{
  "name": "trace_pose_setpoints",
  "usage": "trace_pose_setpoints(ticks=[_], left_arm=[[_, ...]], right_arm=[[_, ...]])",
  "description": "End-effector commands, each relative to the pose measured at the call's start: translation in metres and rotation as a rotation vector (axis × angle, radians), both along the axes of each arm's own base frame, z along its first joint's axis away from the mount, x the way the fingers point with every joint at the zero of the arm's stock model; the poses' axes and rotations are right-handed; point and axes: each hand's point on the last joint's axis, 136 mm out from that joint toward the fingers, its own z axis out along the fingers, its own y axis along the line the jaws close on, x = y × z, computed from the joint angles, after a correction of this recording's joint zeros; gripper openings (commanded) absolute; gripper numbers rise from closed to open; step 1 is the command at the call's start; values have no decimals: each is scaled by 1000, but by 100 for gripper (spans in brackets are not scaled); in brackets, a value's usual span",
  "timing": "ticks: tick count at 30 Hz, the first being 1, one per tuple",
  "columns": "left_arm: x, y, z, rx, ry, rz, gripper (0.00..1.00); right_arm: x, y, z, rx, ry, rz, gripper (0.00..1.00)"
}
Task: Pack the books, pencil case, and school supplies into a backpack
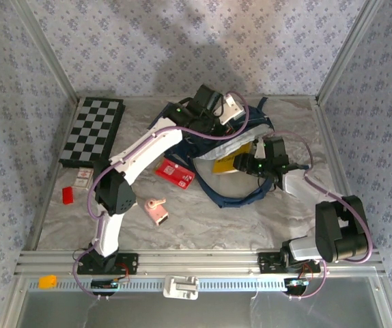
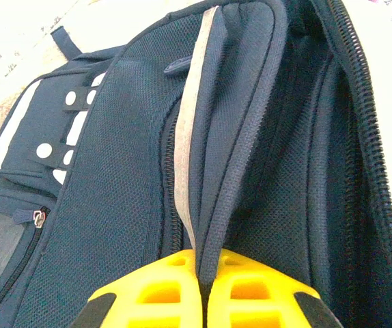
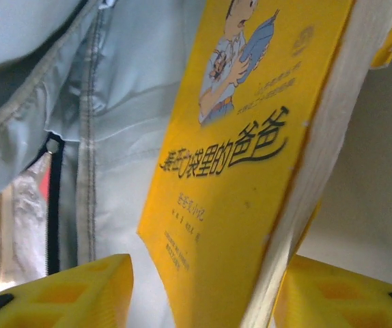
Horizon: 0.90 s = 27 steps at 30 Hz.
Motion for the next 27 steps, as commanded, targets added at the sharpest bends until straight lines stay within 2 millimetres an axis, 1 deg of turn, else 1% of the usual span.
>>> trace_pose_setpoints(ticks=[1, 3, 5, 7, 9, 11, 12, 13, 15, 17, 18, 20, 24, 26, 27], left_arm=[[-7, -2, 66, -148, -102, -36, 0], [-7, -1, 67, -149, -102, -35, 0], [-7, -2, 66, -149, -99, -38, 0], [-7, -2, 65, -148, -97, -39, 0], [-7, -3, 63, -147, -93, -41, 0], [-8, -4, 63, -151, -89, -48, 0], [-8, -4, 63, -152, -86, -49, 0], [-9, -5, 62, -154, -85, -54, 0], [-9, -6, 61, -151, -84, -60, 0], [-10, -5, 60, -146, -86, -64, 0], [-10, -5, 60, -143, -87, -70, 0], [-13, -6, 59, -141, -81, -83, 0], [-16, -5, 54, -134, -68, -96, 0], [-14, -5, 50, -134, -63, -90, 0], [-14, -5, 47, -132, -60, -88, 0]], right_arm=[[-13, -13, 1, -112, 23, -31, 57], [-26, -24, -4, -149, 53, -89, 58], [-39, -27, -9, -158, 78, -129, 61], [-47, -25, -13, -182, 106, -130, 66], [-52, -21, -20, -215, 129, -131, 66], [-53, -9, -26, -216, 138, -97, 61], [-51, -1, -29, -214, 136, -80, 57], [-50, 6, -33, -210, 140, -69, 50], [-46, 14, -44, -199, 152, -50, 40], [-38, 15, -51, -213, 143, -50, 32], [-31, 15, -50, -233, 114, -46, 29], [-14, 2, -45, -313, 52, -91, 24], [20, -21, -34, -335, -28, -166, 23], [28, -24, -30, -338, -44, -168, 23], [26, -22, -30, -343, -34, -148, 23]])
